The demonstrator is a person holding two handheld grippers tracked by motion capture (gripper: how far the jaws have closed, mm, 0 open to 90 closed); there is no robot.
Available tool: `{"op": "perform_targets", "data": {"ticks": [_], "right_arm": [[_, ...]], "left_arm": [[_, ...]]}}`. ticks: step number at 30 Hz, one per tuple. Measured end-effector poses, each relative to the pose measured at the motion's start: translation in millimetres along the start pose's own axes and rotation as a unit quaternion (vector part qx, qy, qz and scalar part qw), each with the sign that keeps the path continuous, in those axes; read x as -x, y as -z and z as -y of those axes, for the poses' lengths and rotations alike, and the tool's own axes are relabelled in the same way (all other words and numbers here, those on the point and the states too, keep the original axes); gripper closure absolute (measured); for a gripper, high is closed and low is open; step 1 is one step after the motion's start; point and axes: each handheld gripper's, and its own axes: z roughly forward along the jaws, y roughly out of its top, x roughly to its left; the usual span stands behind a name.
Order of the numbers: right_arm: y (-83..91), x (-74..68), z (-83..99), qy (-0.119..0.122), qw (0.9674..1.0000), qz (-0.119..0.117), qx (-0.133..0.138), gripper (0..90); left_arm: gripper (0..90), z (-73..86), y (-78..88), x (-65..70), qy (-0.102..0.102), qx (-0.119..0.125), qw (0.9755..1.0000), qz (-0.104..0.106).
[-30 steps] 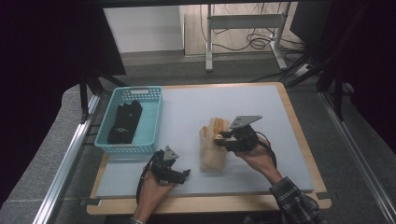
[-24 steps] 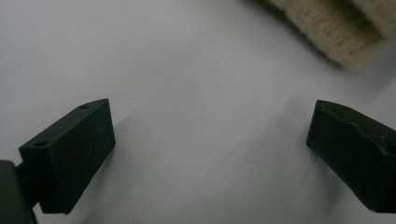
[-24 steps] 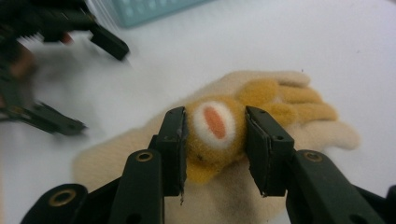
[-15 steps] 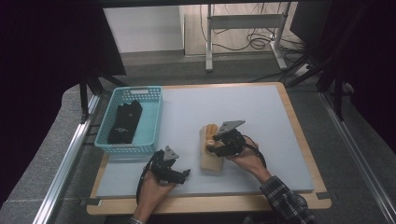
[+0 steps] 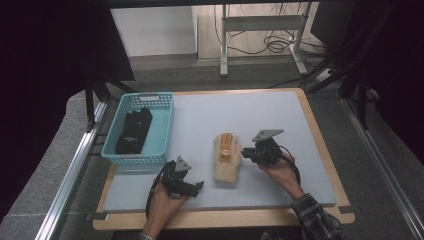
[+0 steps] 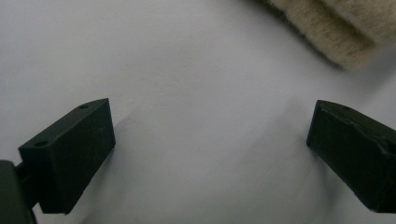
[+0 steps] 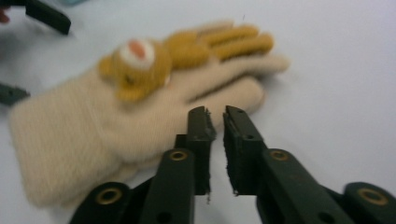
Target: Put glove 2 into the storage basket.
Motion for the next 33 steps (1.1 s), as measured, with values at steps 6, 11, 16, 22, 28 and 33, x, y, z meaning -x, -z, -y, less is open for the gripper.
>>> {"op": "perform_targets", "data": {"ticks": [6, 11, 16, 22, 28, 33], "right_arm": [[-9.6, -6.6, 17.3, 0.0, 0.9996, -0.012, -0.024, 84.7], [-15.9, -12.9, 24.0, 0.005, 0.9993, -0.022, -0.029, 84.5], [-21.9, -21.7, 22.9, 0.013, 0.999, -0.031, -0.029, 83.5], [-31.1, -33.1, 16.4, 0.025, 0.9988, -0.034, -0.026, 81.7], [-43.1, -46.4, 7.9, 0.035, 0.9983, -0.04, -0.023, 80.3], [-54.0, -54.6, 0.5, 0.037, 0.9982, -0.044, -0.019, 79.2]], "left_arm": [[1.5, 0.0, 0.2, 0.0, 0.001, 0.0, 1.0, -0.001], [1.6, 0.7, 1.6, -1.1, 0.014, -0.002, 0.9999, -0.006], [2.5, 6.3, 7.1, -4.9, 0.015, -0.004, 0.9999, -0.006], [1.2, 12.5, 11.8, -11.5, 0.023, -0.003, 0.9996, -0.013], [0.8, 14.2, 13.2, -13.3, 0.025, -0.005, 0.9996, -0.015], [1.0, 14.1, 13.1, -13.1, 0.025, -0.006, 0.9995, -0.015]]}}
